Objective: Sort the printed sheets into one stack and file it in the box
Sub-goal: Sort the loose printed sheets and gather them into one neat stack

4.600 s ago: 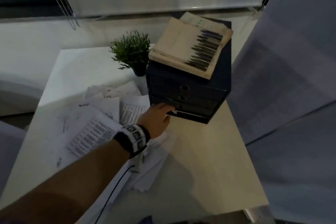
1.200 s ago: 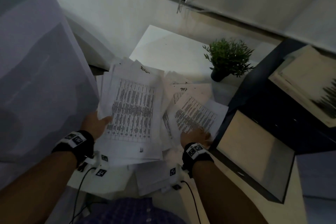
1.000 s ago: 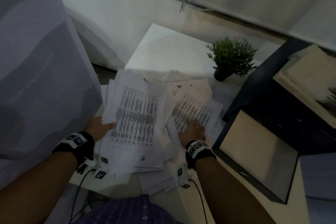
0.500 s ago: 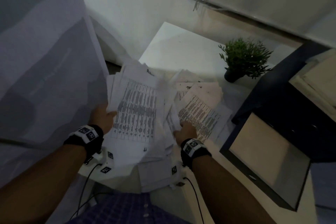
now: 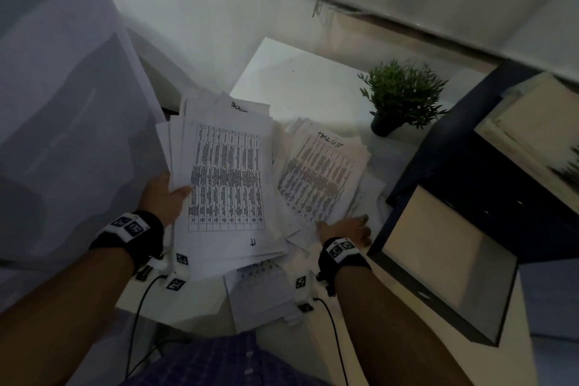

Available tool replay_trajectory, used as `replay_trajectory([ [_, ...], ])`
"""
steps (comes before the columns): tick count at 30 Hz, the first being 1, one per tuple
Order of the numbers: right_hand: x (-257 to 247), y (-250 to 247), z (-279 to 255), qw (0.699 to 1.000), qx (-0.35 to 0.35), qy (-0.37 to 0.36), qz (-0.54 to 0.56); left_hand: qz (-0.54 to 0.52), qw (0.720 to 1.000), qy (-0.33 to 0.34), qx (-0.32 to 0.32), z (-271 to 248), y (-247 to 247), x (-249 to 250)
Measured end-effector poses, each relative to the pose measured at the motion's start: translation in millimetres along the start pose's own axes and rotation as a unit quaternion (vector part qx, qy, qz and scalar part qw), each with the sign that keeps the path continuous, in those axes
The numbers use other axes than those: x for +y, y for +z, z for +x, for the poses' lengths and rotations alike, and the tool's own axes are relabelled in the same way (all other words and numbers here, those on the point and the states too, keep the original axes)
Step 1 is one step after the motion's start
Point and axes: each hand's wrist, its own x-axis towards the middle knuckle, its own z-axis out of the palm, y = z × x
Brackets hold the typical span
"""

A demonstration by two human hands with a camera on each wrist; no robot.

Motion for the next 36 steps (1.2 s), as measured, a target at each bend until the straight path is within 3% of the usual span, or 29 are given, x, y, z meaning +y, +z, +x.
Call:
replay_trajectory([
  [7, -9, -7, 3, 0.996, -0.014, -0.060, 0.061, 0.006, 0.999, -0.034, -0.018, 4, -6, -12],
  [12, -38, -59, -31, 0.988, 0.005, -0.144, 0.062, -0.019, 0.994, -0.086, -0.064, -5, 3, -16],
  [15, -54, -106, -48, 0.961, 0.085, -0.250, 0.076, -0.063, 0.981, -0.123, -0.135, -10, 19, -18],
  [18, -70, -141, -54, 0.923, 0.136, -0.336, 0.128, -0.090, 0.969, -0.165, -0.162, -13, 33, -15],
  [22, -88, -159, -55, 0.881, 0.096, -0.382, 0.261, 0.001, 0.979, -0.139, -0.151, -14, 47, -10],
  [26, -99, -139, -51, 0.855, 0.008, -0.395, 0.336, 0.037, 0.983, -0.101, -0.147, -19, 52, -3],
  [28, -98, -112, -44, 0.865, -0.048, -0.368, 0.338, 0.015, 0.982, -0.104, -0.154, -17, 52, -4],
  [32, -68, -46, -6, 0.943, -0.119, -0.245, 0.193, -0.082, 0.974, -0.147, -0.149, -16, 51, -6],
  [36, -42, -14, 20, 0.969, -0.111, -0.191, 0.113, -0.157, 0.962, -0.173, -0.144, -10, 52, -14],
])
